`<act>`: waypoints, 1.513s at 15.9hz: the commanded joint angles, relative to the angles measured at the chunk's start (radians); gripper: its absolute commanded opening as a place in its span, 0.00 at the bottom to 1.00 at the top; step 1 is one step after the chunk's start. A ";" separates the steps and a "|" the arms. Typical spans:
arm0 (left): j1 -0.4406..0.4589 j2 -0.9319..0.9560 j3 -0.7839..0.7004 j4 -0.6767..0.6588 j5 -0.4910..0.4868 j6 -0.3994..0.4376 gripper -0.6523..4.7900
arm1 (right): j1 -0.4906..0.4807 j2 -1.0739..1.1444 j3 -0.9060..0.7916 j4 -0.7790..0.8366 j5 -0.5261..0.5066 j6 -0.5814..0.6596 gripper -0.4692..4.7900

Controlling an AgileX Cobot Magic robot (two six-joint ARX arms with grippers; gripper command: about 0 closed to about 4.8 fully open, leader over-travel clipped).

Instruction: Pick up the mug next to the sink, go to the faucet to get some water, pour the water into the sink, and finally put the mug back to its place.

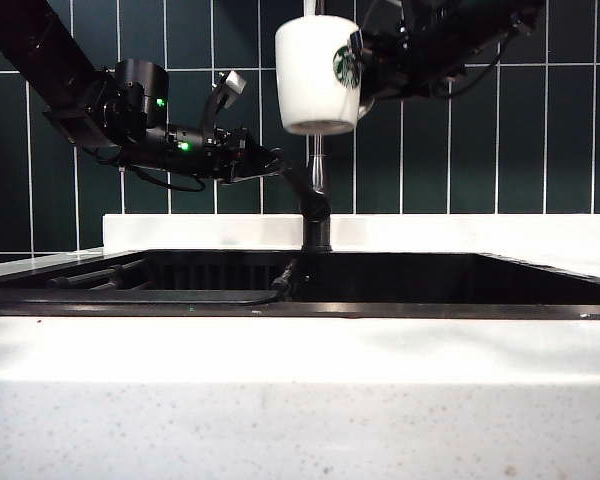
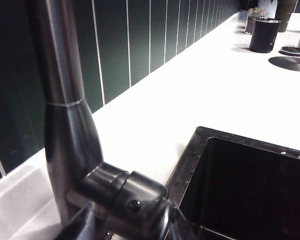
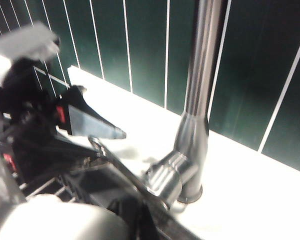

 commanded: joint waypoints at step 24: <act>0.000 -0.592 -0.142 -0.728 -0.551 0.034 0.11 | -0.135 -0.139 0.018 -0.151 0.157 -0.429 0.09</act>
